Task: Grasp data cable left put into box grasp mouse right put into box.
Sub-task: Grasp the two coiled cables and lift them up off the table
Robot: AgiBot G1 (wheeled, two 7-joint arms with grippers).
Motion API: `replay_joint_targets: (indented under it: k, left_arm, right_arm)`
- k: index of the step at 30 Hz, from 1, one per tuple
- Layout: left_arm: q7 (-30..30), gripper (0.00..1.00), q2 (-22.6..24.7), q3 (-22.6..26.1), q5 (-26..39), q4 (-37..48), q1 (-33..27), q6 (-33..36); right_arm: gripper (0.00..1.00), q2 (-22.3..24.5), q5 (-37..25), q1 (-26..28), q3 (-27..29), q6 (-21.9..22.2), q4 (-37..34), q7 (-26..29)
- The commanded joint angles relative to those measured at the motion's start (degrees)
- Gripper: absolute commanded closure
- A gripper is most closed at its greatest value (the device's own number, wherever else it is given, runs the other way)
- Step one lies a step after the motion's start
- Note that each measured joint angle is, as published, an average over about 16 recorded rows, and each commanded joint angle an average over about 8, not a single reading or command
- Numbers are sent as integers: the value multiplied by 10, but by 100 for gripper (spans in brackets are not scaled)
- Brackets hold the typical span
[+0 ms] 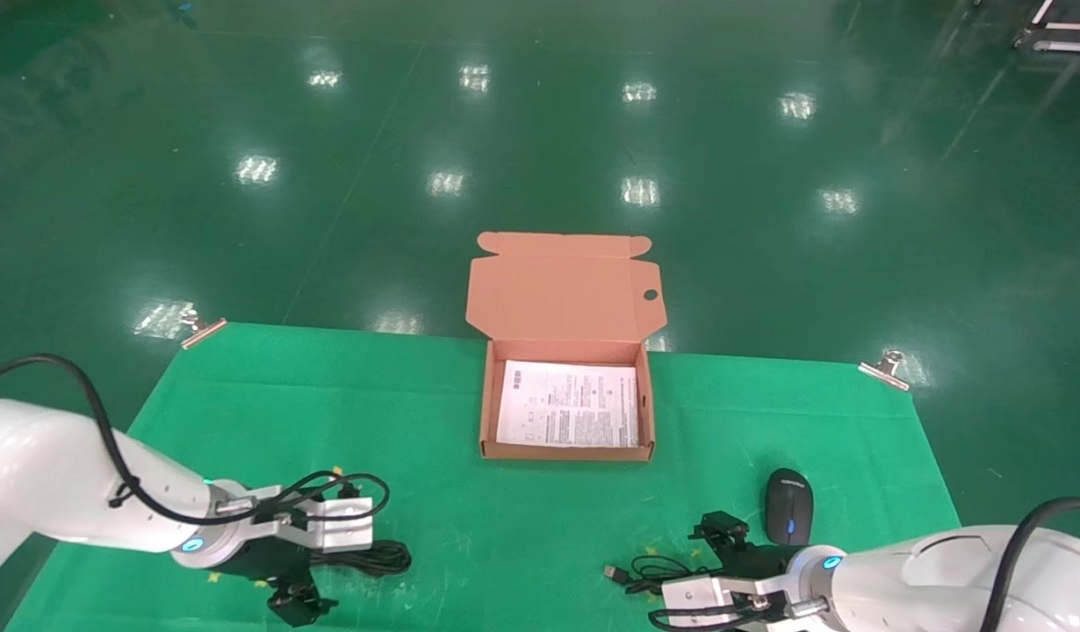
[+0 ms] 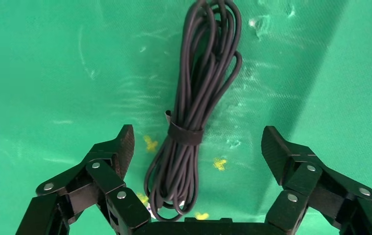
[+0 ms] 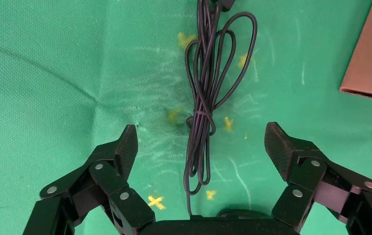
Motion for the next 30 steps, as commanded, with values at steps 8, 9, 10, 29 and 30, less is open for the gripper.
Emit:
replay_joint_targets:
  k: [8, 9, 10, 29, 30]
  left_arm:
    - [0, 100, 0, 0, -1, -1, 0, 0]
    - [0, 100, 0, 0, -1, -1, 0, 0]
    - [0, 100, 0, 0, -1, -2, 0, 1]
    - [-1, 100, 0, 0, -1, -5, -1, 2]
    - [-1, 100, 0, 0, -1, -5, -1, 2]
  right_arm:
    - [100, 0, 0, 0, 0, 0, 0, 0]
    - [100, 0, 1, 0, 0, 0, 0, 0]
    - [100, 0, 1, 0, 0, -1, 0, 0]
    - [100, 1, 3, 1, 0, -2, 0, -1]
    - [100, 1, 3, 1, 0, -2, 0, -1]
